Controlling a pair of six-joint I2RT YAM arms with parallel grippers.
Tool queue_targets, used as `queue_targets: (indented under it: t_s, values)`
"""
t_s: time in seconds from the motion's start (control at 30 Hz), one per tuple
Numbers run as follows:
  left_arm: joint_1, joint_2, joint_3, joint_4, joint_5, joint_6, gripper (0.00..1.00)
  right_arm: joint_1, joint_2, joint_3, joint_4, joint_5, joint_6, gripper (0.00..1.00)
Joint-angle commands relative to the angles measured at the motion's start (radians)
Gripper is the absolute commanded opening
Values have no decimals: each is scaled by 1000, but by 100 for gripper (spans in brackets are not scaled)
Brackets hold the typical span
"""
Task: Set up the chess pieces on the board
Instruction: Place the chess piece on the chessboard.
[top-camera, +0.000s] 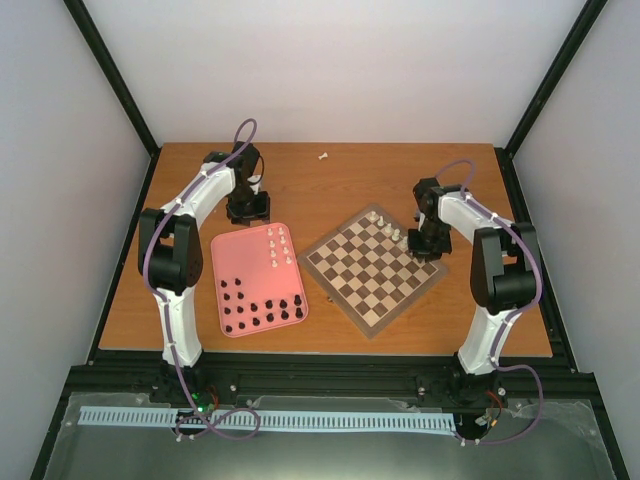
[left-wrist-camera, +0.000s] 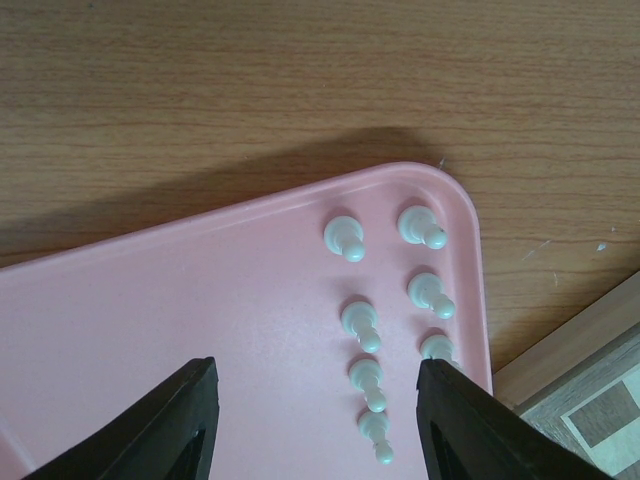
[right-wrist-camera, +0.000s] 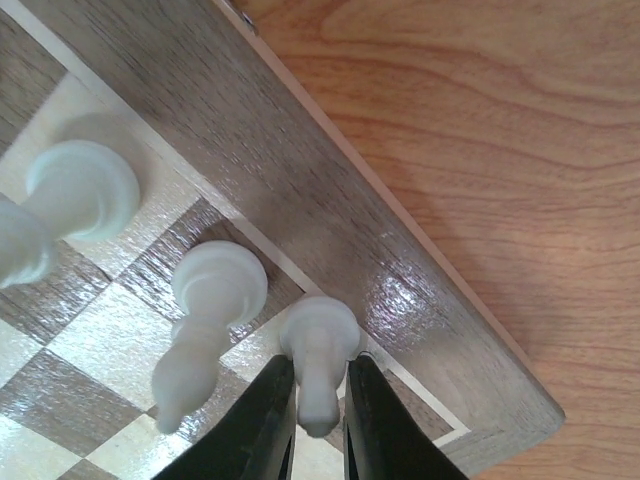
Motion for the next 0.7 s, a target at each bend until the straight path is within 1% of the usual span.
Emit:
queue_targets:
  t_s: [0.0, 0.07, 0.13, 0.2, 0.23, 0.37, 0.43, 0.5, 0.57, 0.67]
  values:
    - [1, 4, 26, 1, 3, 7, 57, -7, 14, -14, 3, 19, -7, 16]
    - [1, 3, 23, 1, 2, 7, 57, -7, 13, -15, 0, 15, -7, 17]
    - [1, -1, 20, 2, 2, 7, 57, -8, 9, -18, -1, 14, -8, 20]
    - [1, -3, 19, 3, 0, 7, 57, -7, -3, -17, 0, 19, -7, 28]
    - [1, -2, 18, 3, 0, 7, 57, -7, -11, -17, -1, 22, -6, 34]
    - [1, -10, 18, 1, -2, 9, 57, -7, -48, -2, -28, 27, -3, 51]
    - [1, -20, 17, 1, -6, 10, 58, -7, -83, 8, -45, 31, 1, 58]
    - [1, -30, 15, 1, -8, 11, 64, -7, -128, 30, -63, 34, 7, 64]
    - [1, -42, 12, 1, -15, 12, 68, -4, -156, 77, -91, 36, 11, 66]
    - [1, -57, 12, 5, -24, 10, 80, 17, -168, 176, -140, 51, 15, 66]
